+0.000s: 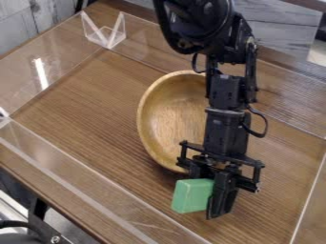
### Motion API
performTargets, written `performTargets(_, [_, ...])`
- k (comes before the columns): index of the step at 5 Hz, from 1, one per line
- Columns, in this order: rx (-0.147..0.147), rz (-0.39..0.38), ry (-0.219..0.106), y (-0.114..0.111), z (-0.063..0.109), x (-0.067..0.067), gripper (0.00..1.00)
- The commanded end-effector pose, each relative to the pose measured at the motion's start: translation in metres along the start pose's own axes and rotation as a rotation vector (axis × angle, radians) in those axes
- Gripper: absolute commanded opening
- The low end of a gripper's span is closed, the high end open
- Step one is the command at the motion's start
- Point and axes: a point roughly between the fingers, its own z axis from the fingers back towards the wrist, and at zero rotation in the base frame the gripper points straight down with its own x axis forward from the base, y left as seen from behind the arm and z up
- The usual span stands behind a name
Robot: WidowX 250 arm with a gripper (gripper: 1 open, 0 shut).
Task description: Remove the green block from inside the brown bowl and put it on the table
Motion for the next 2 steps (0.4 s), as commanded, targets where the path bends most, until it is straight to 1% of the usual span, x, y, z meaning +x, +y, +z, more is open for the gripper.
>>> performTargets(1, [0.004, -0.019, -0.034, -0.0062, 0.0097, 0.0022, 0.0])
performTargets(2, [-0.002, -0.018, -0.037, -0.0073, 0.011, 0.0016, 0.0])
